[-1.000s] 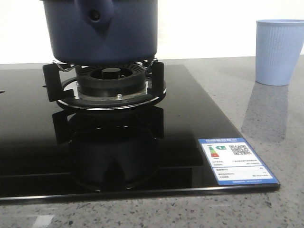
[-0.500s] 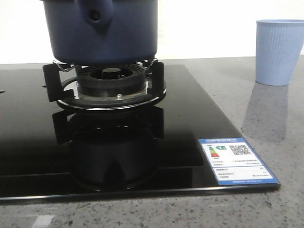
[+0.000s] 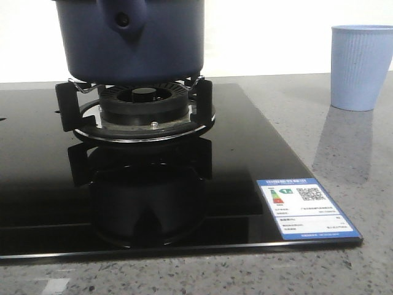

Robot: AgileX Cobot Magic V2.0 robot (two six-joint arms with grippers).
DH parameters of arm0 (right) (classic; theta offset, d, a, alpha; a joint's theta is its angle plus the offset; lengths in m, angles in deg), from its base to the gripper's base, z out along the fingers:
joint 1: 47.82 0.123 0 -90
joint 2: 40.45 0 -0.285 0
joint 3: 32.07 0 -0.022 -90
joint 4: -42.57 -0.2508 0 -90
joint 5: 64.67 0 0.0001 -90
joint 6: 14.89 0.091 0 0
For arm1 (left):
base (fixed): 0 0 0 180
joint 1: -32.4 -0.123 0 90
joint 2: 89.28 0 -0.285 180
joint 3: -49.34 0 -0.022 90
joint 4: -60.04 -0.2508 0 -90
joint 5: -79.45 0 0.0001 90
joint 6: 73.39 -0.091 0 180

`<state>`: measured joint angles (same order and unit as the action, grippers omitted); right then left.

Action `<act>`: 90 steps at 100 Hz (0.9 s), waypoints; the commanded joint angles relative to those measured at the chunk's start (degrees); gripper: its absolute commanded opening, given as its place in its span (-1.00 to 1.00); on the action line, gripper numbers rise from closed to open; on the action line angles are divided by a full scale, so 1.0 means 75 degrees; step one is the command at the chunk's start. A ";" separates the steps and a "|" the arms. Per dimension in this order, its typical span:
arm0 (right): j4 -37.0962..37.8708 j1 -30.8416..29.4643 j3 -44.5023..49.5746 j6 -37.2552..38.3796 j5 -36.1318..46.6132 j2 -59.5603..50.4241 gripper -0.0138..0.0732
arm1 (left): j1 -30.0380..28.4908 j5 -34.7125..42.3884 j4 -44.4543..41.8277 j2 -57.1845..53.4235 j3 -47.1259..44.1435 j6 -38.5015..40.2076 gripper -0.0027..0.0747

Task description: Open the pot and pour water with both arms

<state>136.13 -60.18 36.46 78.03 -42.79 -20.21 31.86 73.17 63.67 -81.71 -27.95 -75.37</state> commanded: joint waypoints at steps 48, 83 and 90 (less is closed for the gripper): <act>-0.7552 0.0219 -0.0159 -0.6299 -0.0659 0.0827 -0.86 | -0.0009 0.0537 0.0048 -0.0229 -0.0068 0.0068 -0.98; -1.1646 0.1598 0.0173 -1.2114 -0.2628 0.0379 -0.86 | -0.0009 0.0537 0.0048 -0.0229 -0.0068 0.0068 -0.98; -1.1646 0.1598 0.0499 -1.2113 -0.2628 -0.0024 -0.86 | -0.0009 0.0537 0.0048 -0.0229 -0.0068 0.0068 -0.98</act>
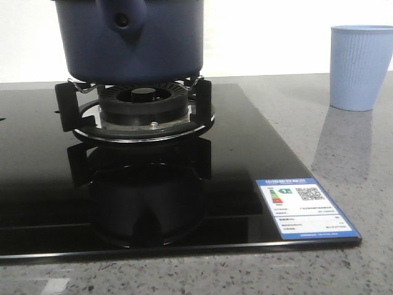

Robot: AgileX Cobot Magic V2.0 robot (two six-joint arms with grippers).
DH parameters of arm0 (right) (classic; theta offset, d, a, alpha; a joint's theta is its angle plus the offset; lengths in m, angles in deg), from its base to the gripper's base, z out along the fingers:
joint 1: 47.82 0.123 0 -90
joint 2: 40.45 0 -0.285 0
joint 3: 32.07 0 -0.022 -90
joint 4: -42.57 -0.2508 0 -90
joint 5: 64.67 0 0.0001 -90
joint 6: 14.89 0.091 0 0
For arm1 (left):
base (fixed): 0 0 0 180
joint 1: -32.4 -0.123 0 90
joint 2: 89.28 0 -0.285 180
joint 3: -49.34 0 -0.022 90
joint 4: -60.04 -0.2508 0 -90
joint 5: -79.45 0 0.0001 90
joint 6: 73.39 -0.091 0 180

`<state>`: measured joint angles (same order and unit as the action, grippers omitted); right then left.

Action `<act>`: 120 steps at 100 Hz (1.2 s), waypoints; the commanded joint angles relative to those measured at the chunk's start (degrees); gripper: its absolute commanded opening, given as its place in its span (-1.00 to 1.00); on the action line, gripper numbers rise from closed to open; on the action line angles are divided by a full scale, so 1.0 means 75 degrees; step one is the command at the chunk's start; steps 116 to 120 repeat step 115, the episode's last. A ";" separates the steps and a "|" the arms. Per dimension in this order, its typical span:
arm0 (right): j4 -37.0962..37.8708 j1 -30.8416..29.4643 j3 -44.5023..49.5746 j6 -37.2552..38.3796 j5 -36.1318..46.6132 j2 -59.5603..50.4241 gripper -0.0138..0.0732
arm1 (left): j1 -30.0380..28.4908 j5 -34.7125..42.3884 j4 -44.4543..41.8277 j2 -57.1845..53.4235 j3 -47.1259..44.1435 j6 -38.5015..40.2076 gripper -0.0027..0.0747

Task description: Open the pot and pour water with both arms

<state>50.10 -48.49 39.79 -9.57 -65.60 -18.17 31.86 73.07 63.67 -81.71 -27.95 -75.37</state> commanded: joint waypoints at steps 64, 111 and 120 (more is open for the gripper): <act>-0.0052 0.0003 0.0987 -0.0432 -0.0950 -0.2143 -0.86 | -0.0009 0.0551 0.0048 -0.0215 -0.0068 0.0068 -0.98; -0.0052 0.0003 0.0987 -0.0432 -0.0950 -0.2143 -0.86 | -0.0009 0.0551 0.0048 -0.0215 -0.0068 0.0068 -0.98; -0.0052 0.0003 0.0987 -0.0432 -0.0950 -0.2143 -0.86 | -0.0009 0.0551 0.0048 -0.0215 -0.0068 0.0068 -0.98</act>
